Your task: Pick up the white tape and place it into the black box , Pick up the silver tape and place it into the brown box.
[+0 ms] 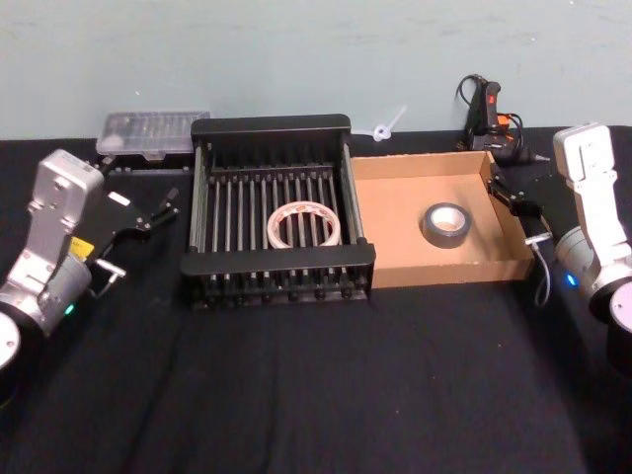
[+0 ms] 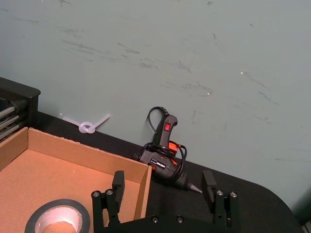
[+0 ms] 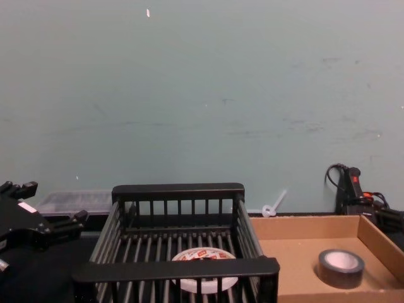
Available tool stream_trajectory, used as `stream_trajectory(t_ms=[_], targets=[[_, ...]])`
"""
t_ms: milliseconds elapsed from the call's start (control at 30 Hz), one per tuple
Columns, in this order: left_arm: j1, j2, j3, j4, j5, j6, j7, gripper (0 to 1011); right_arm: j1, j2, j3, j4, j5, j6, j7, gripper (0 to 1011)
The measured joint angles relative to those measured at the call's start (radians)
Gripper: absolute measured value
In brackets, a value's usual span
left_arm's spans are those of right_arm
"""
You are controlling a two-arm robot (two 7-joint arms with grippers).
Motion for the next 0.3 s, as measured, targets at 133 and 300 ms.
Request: stream_trajectory(t_ms=[133, 300], targets=[[0.0, 0.0, 0.0, 0.0, 0.0, 0.0, 0.0, 1001, 0.0, 0.0, 0.0, 0.0, 0.0, 0.0, 0.0, 1002], [0.0, 0.0, 0.0, 0.0, 0.0, 0.0, 0.0, 1001, 0.0, 0.0, 0.0, 0.0, 0.0, 0.0, 0.0, 1003]])
